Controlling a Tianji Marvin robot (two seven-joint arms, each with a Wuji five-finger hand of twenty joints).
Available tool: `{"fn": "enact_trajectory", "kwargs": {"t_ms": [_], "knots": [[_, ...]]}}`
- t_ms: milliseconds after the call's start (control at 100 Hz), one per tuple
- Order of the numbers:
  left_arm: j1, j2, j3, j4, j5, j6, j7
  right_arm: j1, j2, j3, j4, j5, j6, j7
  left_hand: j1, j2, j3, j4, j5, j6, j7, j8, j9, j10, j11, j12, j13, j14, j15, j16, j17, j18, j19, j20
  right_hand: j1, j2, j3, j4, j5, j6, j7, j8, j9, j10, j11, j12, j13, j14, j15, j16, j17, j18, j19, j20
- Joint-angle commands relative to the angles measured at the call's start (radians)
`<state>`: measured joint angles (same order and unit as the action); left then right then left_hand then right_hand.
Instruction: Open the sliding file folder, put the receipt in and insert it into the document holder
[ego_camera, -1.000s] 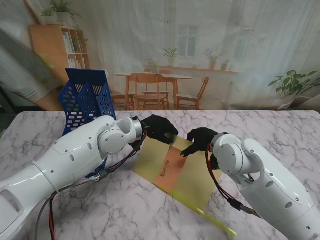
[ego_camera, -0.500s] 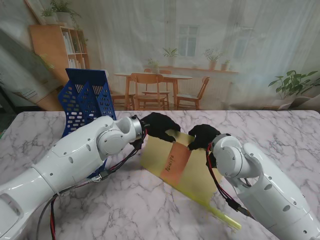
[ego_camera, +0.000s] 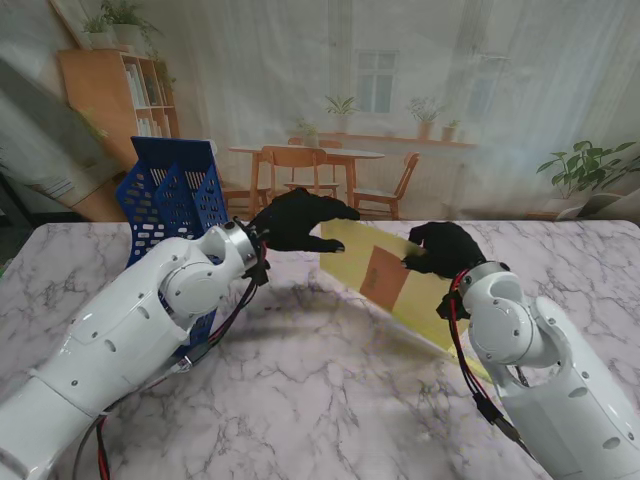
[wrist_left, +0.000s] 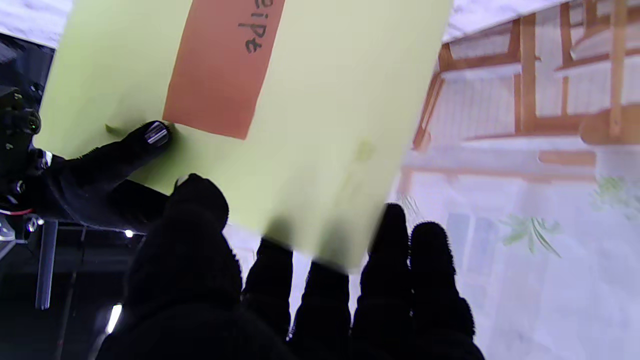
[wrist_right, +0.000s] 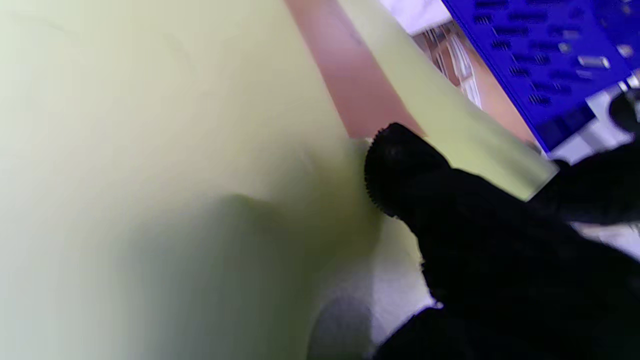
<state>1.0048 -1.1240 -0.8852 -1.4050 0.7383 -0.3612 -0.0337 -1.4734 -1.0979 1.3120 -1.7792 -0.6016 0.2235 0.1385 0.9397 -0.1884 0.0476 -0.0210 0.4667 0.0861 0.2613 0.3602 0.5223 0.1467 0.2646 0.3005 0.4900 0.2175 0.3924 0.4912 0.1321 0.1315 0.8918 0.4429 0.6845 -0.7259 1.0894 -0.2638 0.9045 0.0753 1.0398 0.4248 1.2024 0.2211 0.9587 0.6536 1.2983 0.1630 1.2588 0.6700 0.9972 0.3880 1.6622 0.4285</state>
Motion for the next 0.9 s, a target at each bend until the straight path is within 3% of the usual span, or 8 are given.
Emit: {"fn": "enact_trajectory", "kwargs": {"t_ms": [0,60,190,310,490,620,780,890], "knots": [[0.033,0.021,-0.016,-0.014,-0.002,-0.013,0.009,-0.020,0.001,0.025,-0.029,0.002,-0.018,-0.022,0.019,0.050,-0.028,0.022,0.035,0.010,0.018,0.024,0.026,0.013,0.009,0.003,0.010,0.026,0.001,-0.001,0.006,0.015,0.012,0.006,0.058,-0.003,0.074,-0.001,0.019,-0.056,0.028,0.043,0.057,0.024,0.059,0.022,0.014,-0.083,0.052,0.010,0.031,-0.008,0.035,-0.017],[0.080,0.022,-0.056,-0.037,0.009,-0.013,0.035,-0.040,-0.006,0.056,-0.041,0.024,-0.058,-0.058,0.039,0.066,-0.045,0.026,0.103,0.036,0.067,0.073,0.114,0.015,0.051,0.045,0.067,0.036,0.041,0.028,0.041,0.033,0.065,0.035,0.059,-0.002,0.072,-0.001,0.017,-0.059,0.027,0.046,0.056,0.024,0.059,0.024,0.013,-0.083,0.049,0.009,0.029,-0.008,0.032,-0.017],[0.155,0.026,-0.101,-0.069,-0.028,0.003,0.019,-0.076,-0.020,0.112,-0.065,0.079,-0.142,-0.121,0.067,0.051,-0.044,0.028,0.188,0.046,0.166,0.187,0.249,0.018,0.109,0.102,0.168,0.064,0.117,0.086,0.108,0.057,0.156,0.076,0.058,0.007,0.064,0.000,0.010,-0.071,0.027,0.057,0.048,0.016,0.058,0.028,0.013,-0.086,0.035,0.006,0.021,-0.010,0.022,-0.018],[0.175,0.032,-0.084,-0.061,-0.055,0.041,-0.029,-0.101,-0.032,0.145,-0.086,0.137,-0.207,-0.165,0.066,0.057,-0.045,0.026,0.237,0.058,0.187,0.189,0.310,0.028,0.117,0.109,0.215,0.083,0.150,0.106,0.145,0.070,0.196,0.093,0.059,0.012,0.058,0.001,0.007,-0.074,0.025,0.062,0.044,0.012,0.059,0.031,0.014,-0.090,0.027,0.005,0.019,-0.012,0.017,-0.017],[0.148,0.022,0.014,0.015,-0.101,0.118,-0.040,-0.136,-0.042,0.180,-0.125,0.234,-0.277,-0.188,0.018,0.099,-0.059,0.019,0.183,0.115,0.074,0.086,0.230,0.057,0.026,0.052,0.164,0.085,0.093,0.077,0.111,0.068,0.138,0.067,0.062,0.020,0.050,0.002,0.002,-0.077,0.024,0.068,0.041,0.009,0.058,0.033,0.014,-0.090,0.021,0.006,0.011,-0.014,0.008,-0.015],[0.124,0.004,0.075,0.065,-0.186,0.179,-0.048,-0.163,-0.045,0.201,-0.164,0.296,-0.295,-0.178,-0.040,0.089,-0.066,0.012,0.122,0.151,-0.020,0.026,0.123,0.088,-0.045,-0.019,0.110,0.088,0.047,0.043,0.075,0.064,0.079,0.042,0.063,0.022,0.046,0.003,0.000,-0.080,0.024,0.070,0.040,0.009,0.059,0.035,0.014,-0.090,0.017,0.006,0.008,-0.014,0.004,-0.013],[0.107,-0.021,0.113,0.106,-0.293,0.216,-0.046,-0.192,-0.044,0.221,-0.201,0.343,-0.314,-0.163,-0.142,0.059,-0.075,0.000,-0.003,0.171,-0.129,-0.030,-0.083,0.128,-0.119,-0.101,0.001,0.087,-0.012,0.005,0.007,0.052,-0.002,0.007,0.067,0.023,0.042,0.004,-0.001,-0.077,0.023,0.072,0.039,0.010,0.058,0.035,0.015,-0.090,0.015,0.007,0.004,-0.012,-0.001,-0.012],[0.115,-0.041,0.119,0.105,-0.414,0.225,-0.056,-0.207,-0.043,0.232,-0.221,0.361,-0.330,-0.155,-0.200,0.030,-0.077,-0.005,-0.111,0.168,-0.188,-0.057,-0.204,0.143,-0.146,-0.137,-0.065,0.085,-0.039,-0.016,-0.030,0.038,-0.051,-0.015,0.067,0.025,0.040,0.005,-0.002,-0.076,0.024,0.072,0.039,0.011,0.058,0.036,0.015,-0.089,0.014,0.007,0.004,-0.010,-0.003,-0.010]]}}
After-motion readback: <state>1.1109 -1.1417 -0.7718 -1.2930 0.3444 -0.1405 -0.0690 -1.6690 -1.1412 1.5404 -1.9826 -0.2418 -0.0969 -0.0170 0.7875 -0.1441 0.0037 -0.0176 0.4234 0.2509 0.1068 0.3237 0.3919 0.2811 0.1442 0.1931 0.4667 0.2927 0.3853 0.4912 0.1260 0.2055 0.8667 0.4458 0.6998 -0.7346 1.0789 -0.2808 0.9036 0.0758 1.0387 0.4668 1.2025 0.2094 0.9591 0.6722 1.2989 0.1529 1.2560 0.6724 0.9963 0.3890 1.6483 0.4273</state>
